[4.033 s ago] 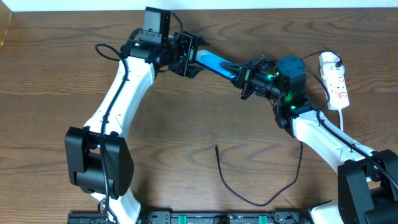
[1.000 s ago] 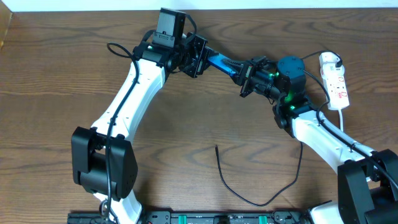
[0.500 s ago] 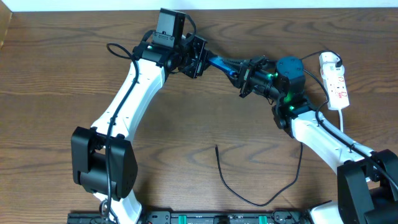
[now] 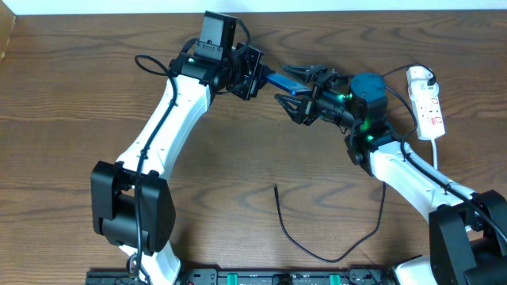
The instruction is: Plug charger to phone and switch on socket
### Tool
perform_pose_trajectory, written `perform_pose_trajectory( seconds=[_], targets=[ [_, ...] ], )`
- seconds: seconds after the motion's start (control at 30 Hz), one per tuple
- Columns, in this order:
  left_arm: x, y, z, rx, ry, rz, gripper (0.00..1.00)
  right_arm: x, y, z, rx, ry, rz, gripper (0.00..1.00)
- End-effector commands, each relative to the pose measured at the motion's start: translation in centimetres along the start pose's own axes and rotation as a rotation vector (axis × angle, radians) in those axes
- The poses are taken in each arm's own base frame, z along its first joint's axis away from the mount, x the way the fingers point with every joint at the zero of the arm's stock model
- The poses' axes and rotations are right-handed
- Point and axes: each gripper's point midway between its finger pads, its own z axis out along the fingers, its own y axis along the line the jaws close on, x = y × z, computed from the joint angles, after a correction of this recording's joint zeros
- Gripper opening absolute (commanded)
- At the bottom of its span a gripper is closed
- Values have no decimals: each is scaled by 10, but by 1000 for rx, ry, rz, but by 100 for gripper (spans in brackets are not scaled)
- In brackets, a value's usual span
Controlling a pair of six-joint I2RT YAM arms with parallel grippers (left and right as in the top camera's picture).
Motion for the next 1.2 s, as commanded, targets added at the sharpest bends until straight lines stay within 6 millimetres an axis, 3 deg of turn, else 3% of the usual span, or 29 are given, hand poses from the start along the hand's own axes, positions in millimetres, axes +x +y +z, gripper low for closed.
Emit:
perform_pose_trajectory(
  seconds=[0.0, 0.33, 0.63, 0.83, 1.17],
  targets=[
    [-9, -11, -15, 40, -26, -9, 7, 8, 13, -1, -26, 10, -29, 70],
    [-50, -12, -38, 78, -66, -75, 7, -11, 23, -11, -47, -30, -97, 74],
    [-70, -13, -59, 121, -22, -125, 7, -36, 17, -22, 1, -100, -305, 99],
    [-71, -14, -65, 135, 6, -135, 7, -47, 11, -26, 47, -123, -570, 99],
    [-60, -15, -65, 144, 70, -67, 7, -40, -1, -26, 103, -44, -1043, 99]
  ],
)
